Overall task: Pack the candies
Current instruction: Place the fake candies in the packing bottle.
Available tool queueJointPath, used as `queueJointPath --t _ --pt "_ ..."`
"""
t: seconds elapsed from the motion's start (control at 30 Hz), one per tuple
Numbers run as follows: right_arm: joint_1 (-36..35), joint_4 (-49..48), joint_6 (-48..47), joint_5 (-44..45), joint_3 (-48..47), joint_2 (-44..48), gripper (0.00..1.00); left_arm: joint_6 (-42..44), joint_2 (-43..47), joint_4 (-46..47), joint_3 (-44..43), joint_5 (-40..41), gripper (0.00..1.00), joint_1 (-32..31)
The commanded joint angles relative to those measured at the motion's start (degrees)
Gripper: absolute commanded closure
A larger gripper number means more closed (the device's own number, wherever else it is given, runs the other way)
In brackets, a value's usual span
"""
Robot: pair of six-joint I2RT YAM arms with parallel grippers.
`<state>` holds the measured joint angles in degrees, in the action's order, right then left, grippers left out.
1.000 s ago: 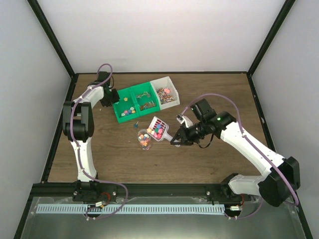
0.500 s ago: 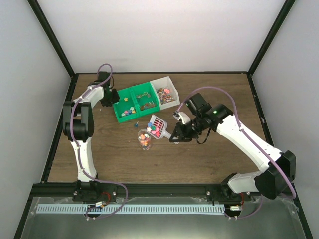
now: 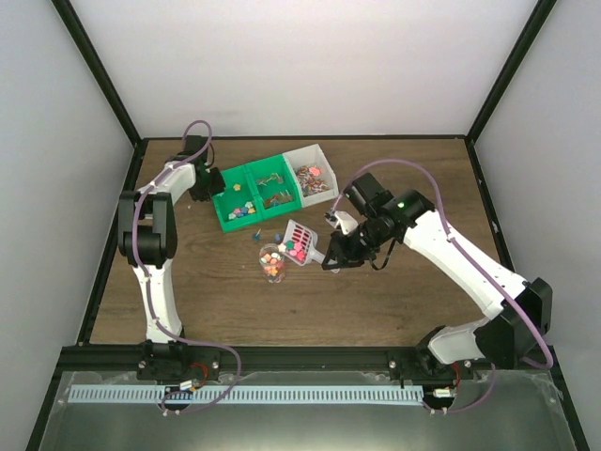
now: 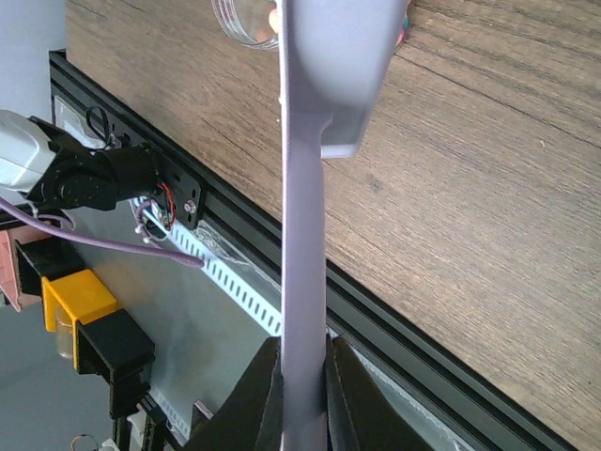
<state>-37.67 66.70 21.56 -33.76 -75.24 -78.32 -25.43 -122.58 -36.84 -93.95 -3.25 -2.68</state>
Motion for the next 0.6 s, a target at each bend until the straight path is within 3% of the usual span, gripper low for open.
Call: queueJointPath --t 0.0,0.57 --pt "-0.9 3.1 -1.1 1.7 -4.1 -0.5 0.99 0.0 1.0 0.6 0.4 0.0 0.67 0.3" --pt "-4.2 7.9 -1.0 5.1 -11.3 -4.9 0.99 0.1 0.9 0.7 0.7 -0.2 0.67 0.5"
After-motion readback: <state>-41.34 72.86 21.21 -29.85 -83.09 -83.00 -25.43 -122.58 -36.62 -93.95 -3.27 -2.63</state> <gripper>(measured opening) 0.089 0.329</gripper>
